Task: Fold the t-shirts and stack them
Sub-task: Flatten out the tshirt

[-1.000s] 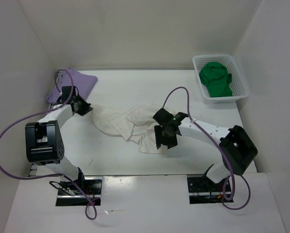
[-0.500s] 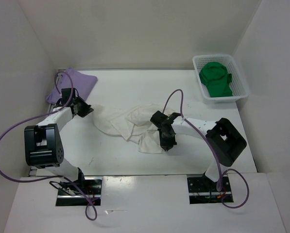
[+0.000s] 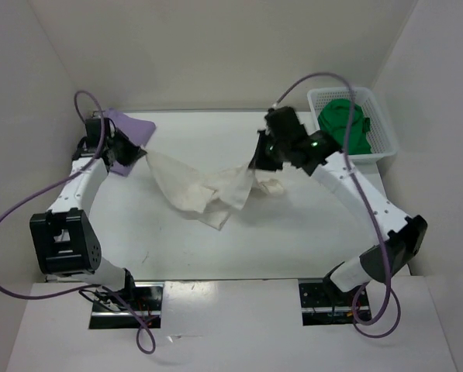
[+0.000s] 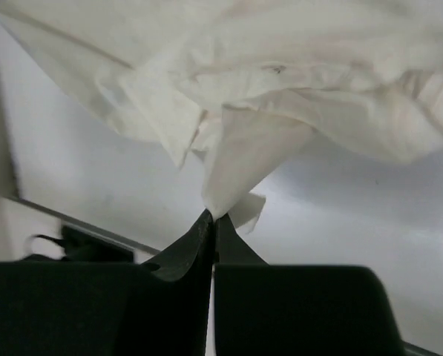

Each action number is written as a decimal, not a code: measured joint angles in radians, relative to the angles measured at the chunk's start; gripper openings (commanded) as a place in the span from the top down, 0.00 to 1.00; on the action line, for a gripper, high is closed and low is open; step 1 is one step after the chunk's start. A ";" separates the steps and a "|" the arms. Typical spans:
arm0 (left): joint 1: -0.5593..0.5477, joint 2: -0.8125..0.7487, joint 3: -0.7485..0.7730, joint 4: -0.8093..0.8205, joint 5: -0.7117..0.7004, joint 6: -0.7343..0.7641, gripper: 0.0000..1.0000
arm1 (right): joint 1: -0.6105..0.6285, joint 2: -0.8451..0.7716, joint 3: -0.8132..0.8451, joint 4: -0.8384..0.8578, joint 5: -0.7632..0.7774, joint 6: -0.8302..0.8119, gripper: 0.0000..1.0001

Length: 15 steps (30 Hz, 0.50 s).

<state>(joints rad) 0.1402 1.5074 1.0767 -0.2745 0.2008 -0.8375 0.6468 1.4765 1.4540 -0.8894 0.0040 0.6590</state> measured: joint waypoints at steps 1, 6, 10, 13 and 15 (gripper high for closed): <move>0.002 0.000 0.083 -0.043 0.007 0.002 1.00 | -0.027 -0.003 0.089 -0.008 -0.010 -0.007 1.00; 0.116 -0.001 0.535 -0.095 0.085 -0.009 1.00 | -0.129 0.040 0.683 -0.044 0.001 -0.047 1.00; 0.273 -0.049 0.785 -0.056 0.126 -0.064 1.00 | -0.202 0.091 1.156 -0.023 0.013 -0.077 1.00; 0.328 -0.103 0.868 -0.050 0.171 -0.111 1.00 | -0.301 0.066 1.271 0.013 0.000 -0.072 1.00; 0.328 -0.132 0.894 -0.051 0.193 -0.127 1.00 | -0.337 0.035 1.273 0.042 -0.004 -0.068 1.00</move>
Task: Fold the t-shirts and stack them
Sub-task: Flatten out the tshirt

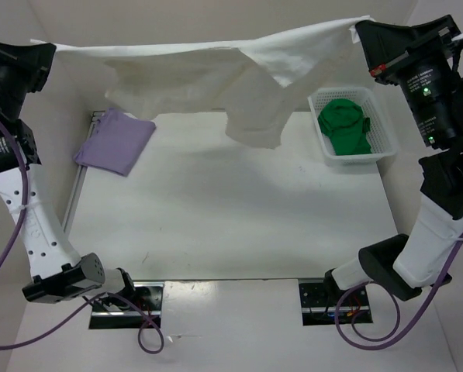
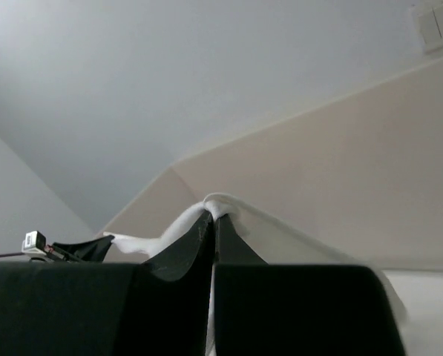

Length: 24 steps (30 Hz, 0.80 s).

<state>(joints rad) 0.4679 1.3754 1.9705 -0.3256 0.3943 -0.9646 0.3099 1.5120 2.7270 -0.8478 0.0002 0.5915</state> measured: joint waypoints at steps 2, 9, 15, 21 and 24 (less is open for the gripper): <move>-0.006 -0.013 0.005 -0.004 0.019 -0.008 1.00 | -0.006 -0.013 -0.008 0.034 -0.004 0.005 1.00; -0.007 0.004 -0.087 -0.027 0.042 -0.007 1.00 | -0.007 0.080 -0.066 0.035 -0.006 0.009 1.00; -0.093 0.026 -0.293 -0.032 -0.035 0.020 1.00 | -0.026 0.179 -0.280 -0.008 -0.037 -0.006 1.00; -0.208 0.261 -0.265 -0.012 -0.111 0.027 1.00 | -0.108 0.523 0.019 -0.010 -0.126 -0.001 1.00; -0.233 0.451 -0.097 -0.029 -0.105 0.017 1.00 | -0.174 0.646 0.081 0.061 -0.211 0.058 1.00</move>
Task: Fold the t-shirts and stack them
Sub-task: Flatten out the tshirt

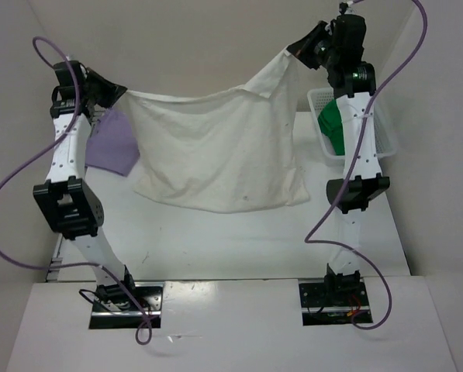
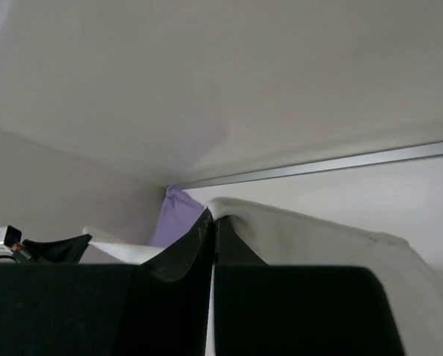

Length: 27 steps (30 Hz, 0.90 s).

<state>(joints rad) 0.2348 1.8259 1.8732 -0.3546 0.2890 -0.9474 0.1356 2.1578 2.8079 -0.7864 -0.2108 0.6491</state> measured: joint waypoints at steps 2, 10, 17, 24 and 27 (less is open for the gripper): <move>-0.005 0.104 0.138 -0.019 0.004 -0.003 1.00 | -0.048 0.026 -0.003 0.024 -0.038 0.043 1.00; 0.047 0.077 0.399 0.032 0.054 -0.060 1.00 | -0.138 -0.051 0.009 0.227 -0.147 0.165 1.00; 0.080 -0.084 0.295 0.166 0.047 -0.055 1.00 | -0.135 -0.170 -0.018 0.257 -0.210 0.121 1.00; 0.080 -0.285 -0.299 0.251 0.020 -0.018 1.00 | -0.097 -0.553 -0.930 0.291 -0.184 -0.031 1.00; 0.077 -0.319 -0.522 0.240 0.005 0.004 1.00 | -0.080 -0.619 -1.245 0.274 -0.158 -0.082 1.00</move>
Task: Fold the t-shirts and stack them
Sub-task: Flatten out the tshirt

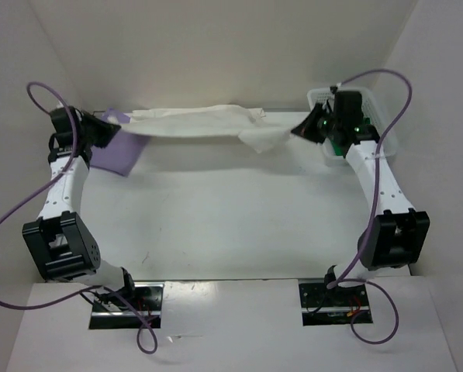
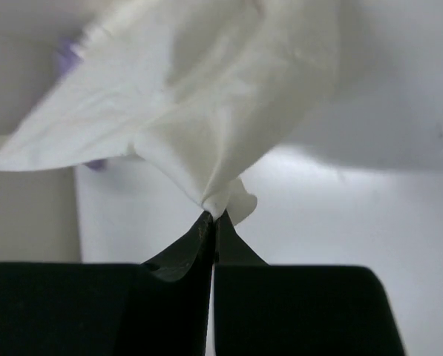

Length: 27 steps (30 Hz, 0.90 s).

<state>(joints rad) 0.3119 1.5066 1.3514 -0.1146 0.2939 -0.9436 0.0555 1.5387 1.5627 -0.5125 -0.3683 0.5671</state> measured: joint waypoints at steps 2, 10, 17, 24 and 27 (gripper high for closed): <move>-0.001 -0.034 -0.137 -0.037 -0.010 0.011 1.00 | 0.004 -0.042 -0.179 -0.026 0.020 -0.018 1.00; -0.002 -0.242 -0.480 -0.105 -0.016 0.071 1.00 | 0.004 -0.244 -0.449 -0.212 0.069 -0.031 1.00; -0.002 -0.396 -0.627 -0.247 -0.017 0.109 0.98 | 0.009 -0.404 -0.540 -0.355 0.066 -0.024 1.00; -0.002 -0.435 -0.649 -0.369 -0.003 0.127 1.00 | 0.037 -0.501 -0.620 -0.492 0.057 0.022 1.00; -0.012 -0.393 -0.569 -0.422 0.023 0.128 1.00 | 0.040 -0.481 -0.482 -0.529 0.070 0.035 1.00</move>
<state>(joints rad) 0.3000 1.1137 0.7822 -0.5362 0.3164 -0.8158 0.0959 1.0580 1.0805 -1.0416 -0.2981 0.6022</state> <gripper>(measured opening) 0.007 0.004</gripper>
